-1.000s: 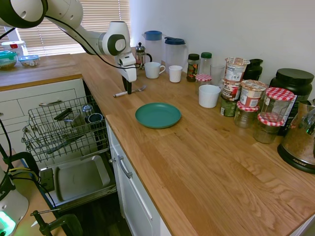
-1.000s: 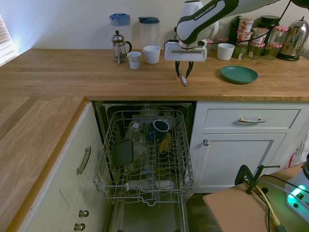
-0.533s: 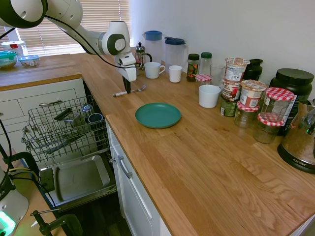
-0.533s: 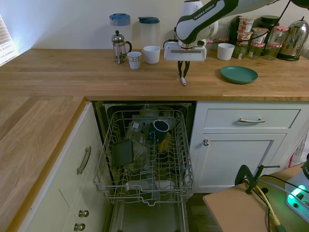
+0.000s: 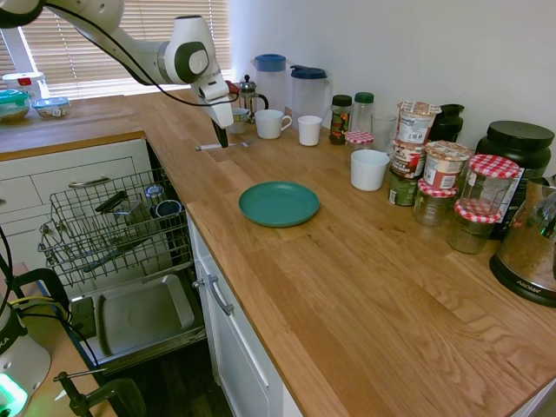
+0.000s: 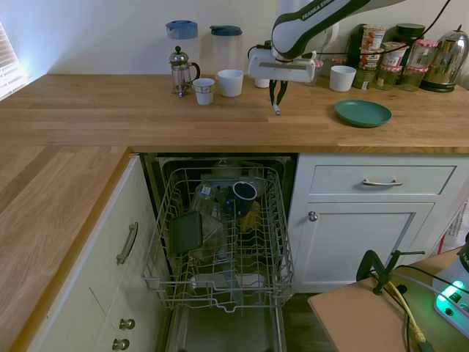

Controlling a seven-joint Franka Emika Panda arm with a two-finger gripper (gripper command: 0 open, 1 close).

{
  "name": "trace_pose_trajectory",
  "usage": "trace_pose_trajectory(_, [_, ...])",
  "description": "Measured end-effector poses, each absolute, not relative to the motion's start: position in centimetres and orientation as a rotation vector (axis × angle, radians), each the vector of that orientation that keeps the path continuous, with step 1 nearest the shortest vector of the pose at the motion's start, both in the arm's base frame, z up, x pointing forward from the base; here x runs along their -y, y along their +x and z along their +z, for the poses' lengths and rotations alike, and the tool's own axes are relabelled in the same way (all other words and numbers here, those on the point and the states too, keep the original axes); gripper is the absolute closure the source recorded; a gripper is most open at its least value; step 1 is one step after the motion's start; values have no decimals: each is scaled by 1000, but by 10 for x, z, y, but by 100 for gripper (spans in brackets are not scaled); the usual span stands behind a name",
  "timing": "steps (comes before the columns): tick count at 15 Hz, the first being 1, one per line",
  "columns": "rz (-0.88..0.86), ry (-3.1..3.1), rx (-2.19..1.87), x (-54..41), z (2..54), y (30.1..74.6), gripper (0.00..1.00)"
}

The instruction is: Put the fork in the dishwasher

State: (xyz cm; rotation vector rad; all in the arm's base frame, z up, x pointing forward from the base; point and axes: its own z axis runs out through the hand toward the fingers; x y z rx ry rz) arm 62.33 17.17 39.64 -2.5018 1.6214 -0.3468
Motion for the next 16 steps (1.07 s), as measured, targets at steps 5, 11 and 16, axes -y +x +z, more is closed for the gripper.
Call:
trace_pose_trajectory(5, [-418, -2506, -1605, -202, 418, 560, 100])
trace_pose_trajectory(11, [-423, -2514, -1576, -241, 431, 470, 100])
trace_pose_trajectory(16, [-410, -2523, -1556, -253, 426, 453, 100])
